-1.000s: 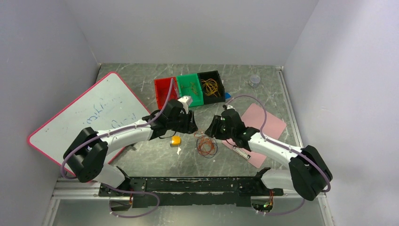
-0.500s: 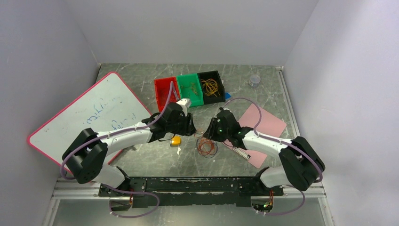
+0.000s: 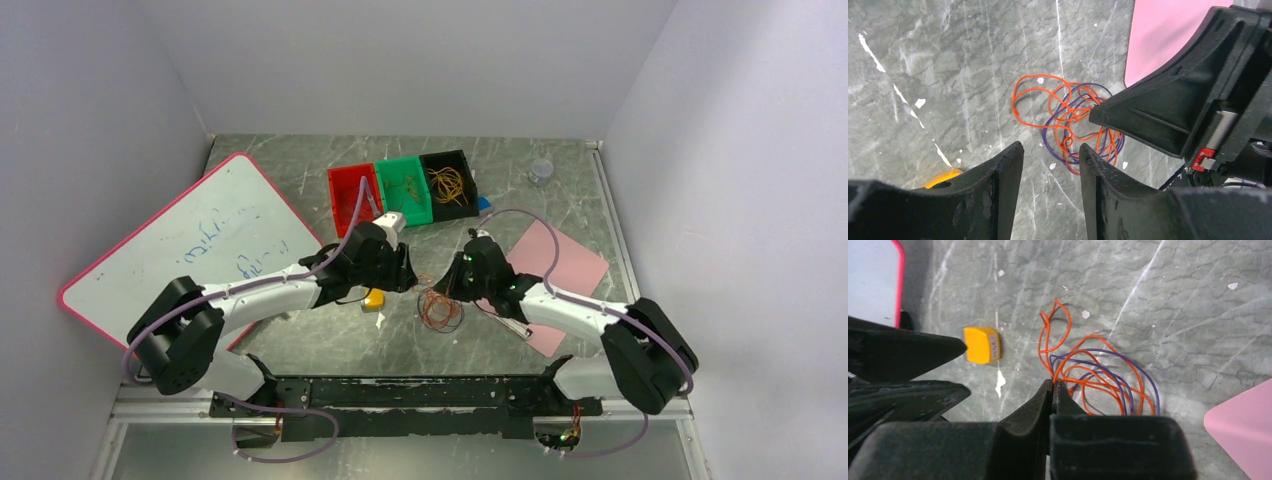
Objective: Untangle the cables
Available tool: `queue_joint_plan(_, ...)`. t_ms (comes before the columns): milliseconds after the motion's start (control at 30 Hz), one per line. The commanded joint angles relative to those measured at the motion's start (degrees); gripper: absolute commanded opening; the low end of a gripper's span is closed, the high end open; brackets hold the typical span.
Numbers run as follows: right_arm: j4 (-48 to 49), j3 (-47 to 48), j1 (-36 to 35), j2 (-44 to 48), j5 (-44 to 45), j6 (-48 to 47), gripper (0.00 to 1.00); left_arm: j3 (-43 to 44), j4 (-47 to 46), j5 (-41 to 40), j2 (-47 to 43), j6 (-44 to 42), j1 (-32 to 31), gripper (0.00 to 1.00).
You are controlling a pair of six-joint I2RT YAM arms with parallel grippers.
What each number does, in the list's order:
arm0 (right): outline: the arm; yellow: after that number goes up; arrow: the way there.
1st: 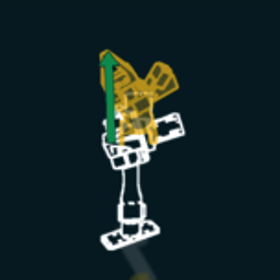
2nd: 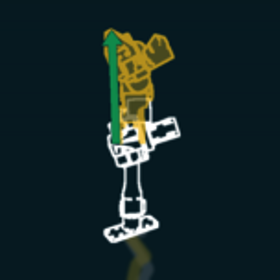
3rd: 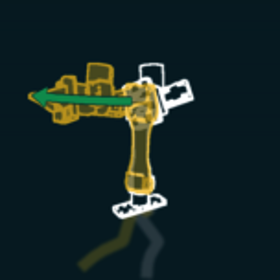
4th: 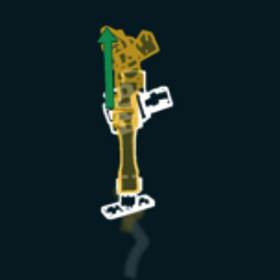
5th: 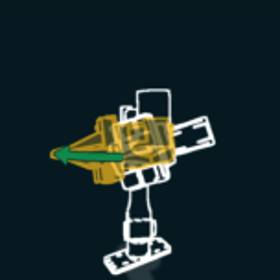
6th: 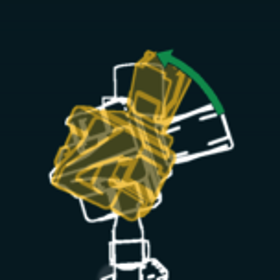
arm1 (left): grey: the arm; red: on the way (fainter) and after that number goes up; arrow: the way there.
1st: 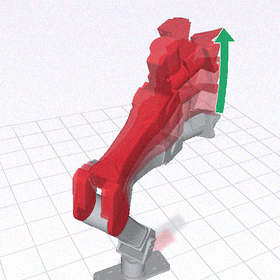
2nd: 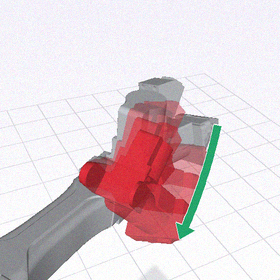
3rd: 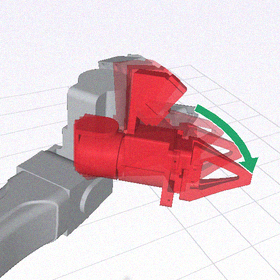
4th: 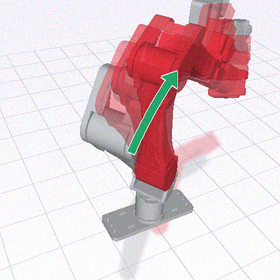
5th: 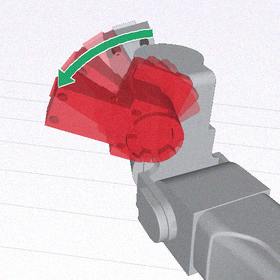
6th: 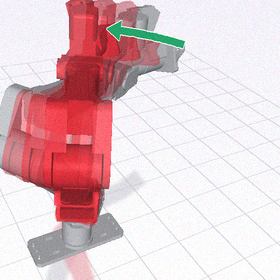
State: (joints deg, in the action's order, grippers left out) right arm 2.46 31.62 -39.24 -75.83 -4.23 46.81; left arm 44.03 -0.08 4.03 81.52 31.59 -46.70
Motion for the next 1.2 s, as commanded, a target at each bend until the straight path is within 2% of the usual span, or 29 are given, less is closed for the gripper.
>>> queue_joint_plan(0, 2.6, -2.2, -0.4, 5.6, 2.3, 2.2, 0.0, -0.5, -4.1, -0.1, -0.6, 0.6, -1.0, 0.51)
queue_joint_plan(333, 2.2, -6.3, -0.3, 13.9, 6.5, 8.1, 0.0, 3.2, -7.1, 1.6, 5.3, 0.0, -2.4, 0.52)
queue_joint_plan(967, 2.1, -8.5, -0.2, 18.6, 7.3, 11.2, 0.0, 5.8, -10.8, 0.7, 15.9, 0.9, -10.2, 0.52)
queue_joint_plan(1033, 1.9, -8.4, -0.2, 19.2, 7.5, 11.4, 0.0, 5.9, -11.0, 0.5, 17.1, 1.0, -11.1, 0.49)
queue_joint_plan(1167, 1.6, -8.2, -0.2, 21.1, 8.3, 11.6, 0.0, 5.9, -10.8, 0.0, 18.8, 1.2, -12.4, 0.35)
